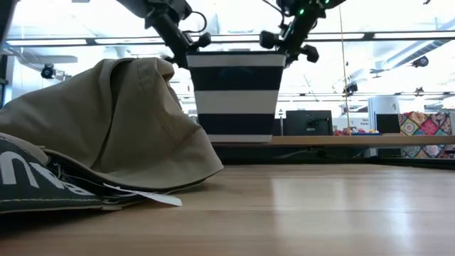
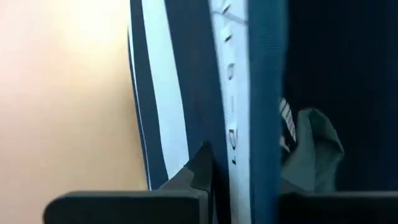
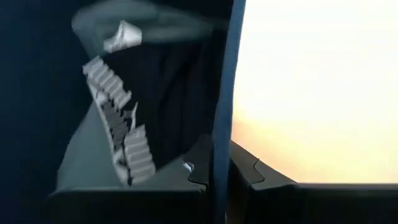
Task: Fold Laundry from Bin
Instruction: Fold the brown shorts
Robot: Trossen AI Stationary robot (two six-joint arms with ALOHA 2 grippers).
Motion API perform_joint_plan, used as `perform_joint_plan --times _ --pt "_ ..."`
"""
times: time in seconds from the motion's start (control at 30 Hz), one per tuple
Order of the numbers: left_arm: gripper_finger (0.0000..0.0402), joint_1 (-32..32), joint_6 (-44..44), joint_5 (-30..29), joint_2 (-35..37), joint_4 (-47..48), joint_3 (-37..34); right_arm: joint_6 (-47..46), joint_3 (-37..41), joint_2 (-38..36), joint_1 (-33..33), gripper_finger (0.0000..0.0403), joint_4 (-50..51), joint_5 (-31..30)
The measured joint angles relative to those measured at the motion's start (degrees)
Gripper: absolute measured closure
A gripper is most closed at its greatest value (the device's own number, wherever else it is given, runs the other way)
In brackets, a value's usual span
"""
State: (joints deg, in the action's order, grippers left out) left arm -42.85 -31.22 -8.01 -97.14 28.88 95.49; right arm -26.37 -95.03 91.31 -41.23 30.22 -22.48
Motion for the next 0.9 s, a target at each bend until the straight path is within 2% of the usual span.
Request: perform_joint_plan --times 0.17,0.37,0.53,0.67,0.77,0.83,0.9 --pt "0.0346 -3.6 5.8 -0.2 -5.4 6.8 9.9 4.2 -7.7 6.5 -2.3 0.0366 0.4 0.9" --pt "0.0249 -6.0 12.3 -0.9 -6.8 11.6 19.2 10.5 -17.9 11.2 -2.8 0.0270 4.1 1.3" --pt "0.0179 -5.3 16.5 -1.1 -6.3 18.5 24.6 14.9 -21.3 9.2 -1.0 0.0199 2.9 -5.3" --pt "0.0143 -1.4 17.9 -1.5 -5.3 24.6 26.7 16.0 -19.7 6.4 0.9 0.0170 2.1 -6.9" --pt "0.0129 3.7 17.9 -2.1 -2.2 26.1 26.1 19.7 -16.8 2.8 4.2 0.0161 1.3 -7.1" --pt "0.0127 9.1 18.6 -5.1 0.4 26.1 25.9 22.5 -13.7 -1.1 7.7 0.0160 -1.1 -7.1" --pt "0.0126 15.4 20.3 -11.1 2.8 26.9 25.9 25.2 -9.5 -5.6 12.0 0.0163 -3.9 -7.1"
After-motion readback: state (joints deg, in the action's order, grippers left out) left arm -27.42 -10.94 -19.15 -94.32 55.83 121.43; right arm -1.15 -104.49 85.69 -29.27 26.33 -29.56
